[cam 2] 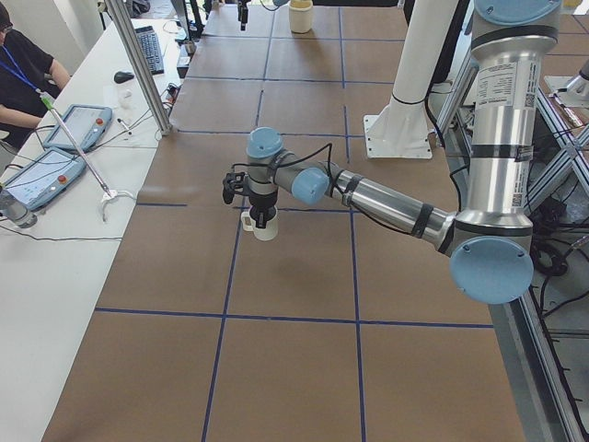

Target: Left arm hands cup to right arm to dump lemon

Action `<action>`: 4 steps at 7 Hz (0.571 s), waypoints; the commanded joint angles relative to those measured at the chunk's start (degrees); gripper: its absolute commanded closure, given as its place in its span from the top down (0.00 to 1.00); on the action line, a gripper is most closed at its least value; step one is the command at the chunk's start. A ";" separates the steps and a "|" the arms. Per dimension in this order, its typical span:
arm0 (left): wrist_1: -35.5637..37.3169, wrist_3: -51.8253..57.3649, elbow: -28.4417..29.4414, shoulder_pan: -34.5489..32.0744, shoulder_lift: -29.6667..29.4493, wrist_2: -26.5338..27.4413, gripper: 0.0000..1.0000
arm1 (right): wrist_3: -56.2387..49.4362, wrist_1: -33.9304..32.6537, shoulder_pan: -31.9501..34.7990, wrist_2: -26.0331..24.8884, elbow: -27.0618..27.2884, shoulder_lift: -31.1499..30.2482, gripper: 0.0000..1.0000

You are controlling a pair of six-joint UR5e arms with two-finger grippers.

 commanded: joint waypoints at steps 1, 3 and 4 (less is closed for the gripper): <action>-3.83 -0.20 2.68 1.78 1.25 3.00 0.00 | -10.11 -1.96 8.10 6.92 0.54 -5.87 1.00; -8.83 -5.64 5.84 6.79 1.16 3.99 0.00 | -10.50 -1.96 9.45 7.38 3.69 -10.52 1.00; -9.99 -5.74 6.81 7.24 1.16 3.73 0.00 | -10.50 -1.96 9.45 7.38 5.10 -12.20 1.00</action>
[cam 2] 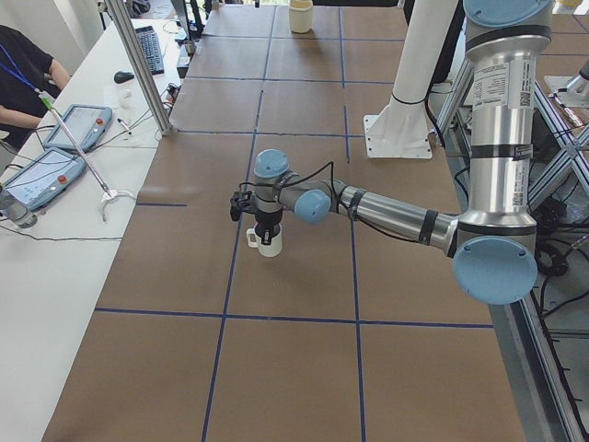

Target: Left arm hands cup to right arm to dump lemon

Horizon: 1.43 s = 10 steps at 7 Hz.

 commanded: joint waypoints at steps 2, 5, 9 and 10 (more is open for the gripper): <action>-1.98 -0.31 2.61 1.79 -0.26 -0.30 0.00 | -0.24 -0.02 0.34 0.10 2.39 -2.92 1.00; -1.98 0.05 2.71 2.05 -0.26 -0.47 0.69 | -0.24 0.06 0.25 -0.16 2.39 -3.45 1.00; 14.56 31.22 -0.63 -11.62 -0.43 -9.96 1.00 | -0.33 -0.02 0.25 -0.78 2.13 -4.06 1.00; 21.33 40.91 -1.25 -17.84 -0.61 -9.96 1.00 | -0.33 -0.02 0.25 -0.87 1.95 -4.67 1.00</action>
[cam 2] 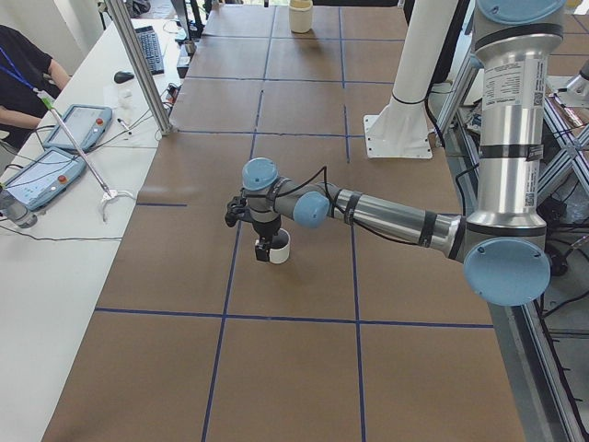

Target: Left arm hands cup to right arm to dump lemon

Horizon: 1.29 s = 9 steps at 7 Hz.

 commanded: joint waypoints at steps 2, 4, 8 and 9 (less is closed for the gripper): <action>13.27 21.04 0.04 -14.58 0.72 -0.38 1.00 | -2.03 -0.17 0.26 -0.38 -0.36 -1.94 1.00; 13.99 21.87 0.05 -16.55 4.31 -0.56 1.00 | -3.63 -0.97 1.13 -0.39 -0.36 -6.23 1.00; 13.80 21.87 -0.29 -16.64 5.12 -1.17 1.00 | -9.61 -2.11 5.18 -0.73 -0.19 -13.28 1.00; 14.41 21.35 0.22 -16.64 5.30 -1.17 1.00 | -9.52 -1.85 5.27 -2.65 -0.01 -14.25 1.00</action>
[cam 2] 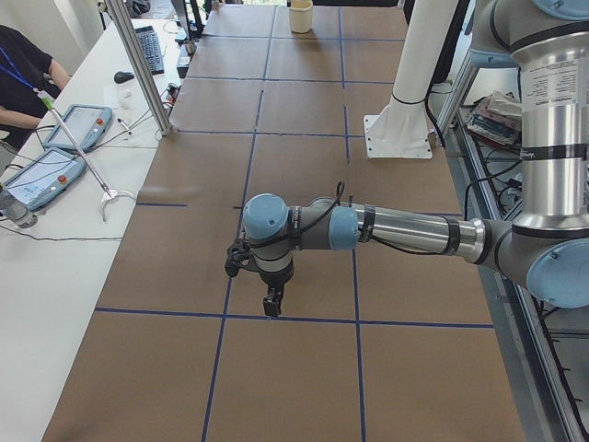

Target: Left arm hands cup to right arm to dump lemon

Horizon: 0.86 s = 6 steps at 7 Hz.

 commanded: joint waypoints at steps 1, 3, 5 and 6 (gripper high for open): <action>0.64 -0.27 -0.78 -0.03 0.96 0.09 1.00 | 0.49 0.19 0.27 -1.74 0.44 -1.39 1.00; 0.37 -0.27 -0.70 -0.03 0.97 0.18 1.00 | 0.49 0.28 0.27 -1.30 0.44 -1.31 1.00; 0.02 0.08 0.35 0.23 0.88 0.10 1.00 | 0.49 0.28 0.27 -1.47 0.35 -1.31 1.00; 0.02 0.16 0.53 0.32 0.79 0.27 1.00 | 0.67 0.28 0.27 -1.39 0.27 -1.39 1.00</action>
